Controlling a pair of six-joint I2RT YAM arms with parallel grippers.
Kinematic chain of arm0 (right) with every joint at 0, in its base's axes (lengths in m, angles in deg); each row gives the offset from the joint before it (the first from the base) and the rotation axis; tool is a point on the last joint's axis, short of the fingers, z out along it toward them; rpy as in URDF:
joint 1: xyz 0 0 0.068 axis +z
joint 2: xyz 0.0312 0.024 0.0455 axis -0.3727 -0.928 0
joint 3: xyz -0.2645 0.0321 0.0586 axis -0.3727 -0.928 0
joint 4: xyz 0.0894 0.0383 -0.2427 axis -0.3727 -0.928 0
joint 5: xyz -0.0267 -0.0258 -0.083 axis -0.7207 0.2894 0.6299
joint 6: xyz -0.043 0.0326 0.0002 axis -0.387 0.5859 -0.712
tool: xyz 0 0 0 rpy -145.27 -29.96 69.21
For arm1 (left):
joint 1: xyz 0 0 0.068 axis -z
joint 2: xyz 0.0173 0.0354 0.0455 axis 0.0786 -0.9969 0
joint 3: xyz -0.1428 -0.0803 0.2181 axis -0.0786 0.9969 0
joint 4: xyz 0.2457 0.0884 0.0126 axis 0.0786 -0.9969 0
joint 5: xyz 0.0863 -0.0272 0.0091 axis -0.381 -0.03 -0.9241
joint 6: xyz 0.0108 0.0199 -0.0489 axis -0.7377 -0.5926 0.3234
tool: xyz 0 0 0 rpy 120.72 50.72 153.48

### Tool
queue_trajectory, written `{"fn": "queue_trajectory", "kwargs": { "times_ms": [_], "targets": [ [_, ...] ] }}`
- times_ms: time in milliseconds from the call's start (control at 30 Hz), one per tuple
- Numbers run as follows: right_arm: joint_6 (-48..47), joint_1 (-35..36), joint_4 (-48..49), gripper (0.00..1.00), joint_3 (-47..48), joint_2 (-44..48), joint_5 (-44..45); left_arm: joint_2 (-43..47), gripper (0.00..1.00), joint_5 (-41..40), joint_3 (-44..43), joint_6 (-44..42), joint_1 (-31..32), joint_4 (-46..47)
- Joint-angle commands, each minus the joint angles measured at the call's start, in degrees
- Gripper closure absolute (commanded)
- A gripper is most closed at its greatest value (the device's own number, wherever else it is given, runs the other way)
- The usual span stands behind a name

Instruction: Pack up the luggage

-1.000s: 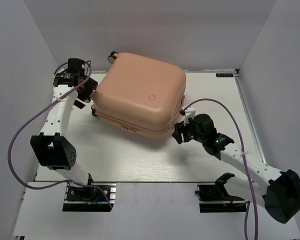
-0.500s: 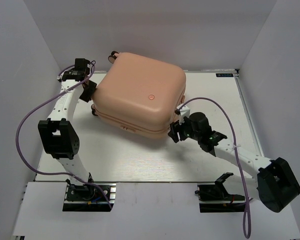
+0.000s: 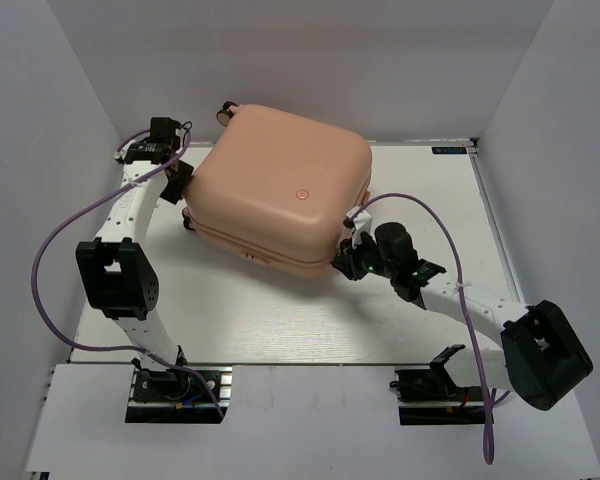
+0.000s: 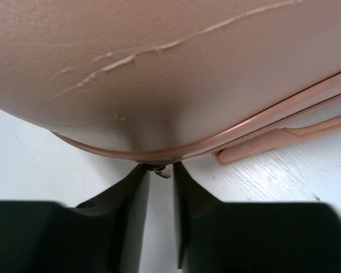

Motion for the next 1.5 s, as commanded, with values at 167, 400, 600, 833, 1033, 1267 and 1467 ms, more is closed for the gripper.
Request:
{"fn": "queue_trajectory", "kwargs": {
  "times_ms": [167,400,600,833,1033,1267,1467],
  "targets": [
    [0.4,0.1,14.3,1.00,-1.6,-0.4,8.0,-3.0,1.00,0.9,1.4,-5.2,2.0,-5.3],
    [-0.3,-0.1,13.2,1.00,-0.7,1.4,23.1,-4.3,1.00,-0.1,1.3,-11.7,1.9,-3.2],
    [-4.5,-0.8,8.0,1.00,3.2,-1.1,31.0,-6.6,1.00,-0.9,0.0,-16.7,1.5,-2.5],
    [-10.0,-3.9,11.7,1.00,9.1,-7.7,33.1,-10.1,1.00,-1.4,-1.2,-20.5,0.7,-1.5],
    [-9.1,-9.5,17.4,1.00,13.9,-16.0,31.8,-13.0,1.00,-0.6,-3.0,-24.6,-1.2,-0.3],
    [-8.0,-17.5,36.5,1.00,20.4,-30.3,25.9,-18.3,1.00,-0.6,-6.8,-30.2,-4.3,-0.9],
    [-5.5,-24.0,48.0,1.00,27.5,-43.2,19.7,-20.3,1.00,-2.5,-9.5,-32.2,-6.1,-2.0]
  ]
}}
